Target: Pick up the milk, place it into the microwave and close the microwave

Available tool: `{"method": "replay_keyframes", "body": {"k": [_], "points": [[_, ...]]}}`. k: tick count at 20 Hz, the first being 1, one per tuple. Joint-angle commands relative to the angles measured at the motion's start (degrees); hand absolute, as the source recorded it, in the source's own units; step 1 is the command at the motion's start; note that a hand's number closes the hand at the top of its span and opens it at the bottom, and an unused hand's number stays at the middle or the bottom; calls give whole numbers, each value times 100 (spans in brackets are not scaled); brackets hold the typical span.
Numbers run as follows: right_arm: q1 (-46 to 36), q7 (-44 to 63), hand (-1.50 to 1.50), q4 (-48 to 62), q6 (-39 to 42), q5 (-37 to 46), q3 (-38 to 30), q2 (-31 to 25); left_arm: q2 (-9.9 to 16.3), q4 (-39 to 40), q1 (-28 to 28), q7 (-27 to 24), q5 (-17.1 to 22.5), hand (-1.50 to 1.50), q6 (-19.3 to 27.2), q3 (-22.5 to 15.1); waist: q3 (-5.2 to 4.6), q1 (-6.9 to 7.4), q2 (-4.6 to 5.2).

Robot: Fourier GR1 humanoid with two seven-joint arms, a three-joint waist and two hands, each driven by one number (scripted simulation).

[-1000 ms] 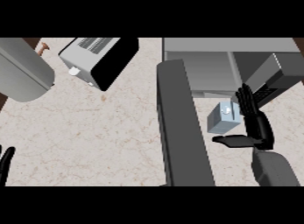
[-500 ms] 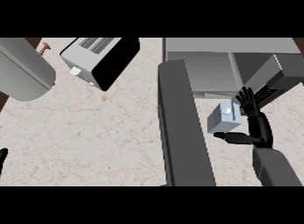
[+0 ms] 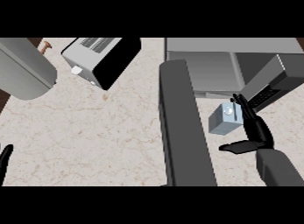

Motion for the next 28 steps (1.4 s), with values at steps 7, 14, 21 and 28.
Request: {"method": "replay_keyframes", "body": {"k": [7,14,21,28], "points": [[-247,-619,150,-323,-840,8,-54,205,-36,-33,117,81,72,-150,8,39,-2,-61,-22],[60,-1177,150,-71,-573,-299,-341,190,148,455,-238,-45,422,-150,-299,451,0,-80,-9],[370,-1535,150,-118,-132,-433,-409,-246,-48,174,241,-76,355,-150,-400,321,3,-58,-8],[537,-341,150,-1605,54,-743,10,123,-52,249,242,-313,108,-150,-116,9,-6,-123,-36]]}}
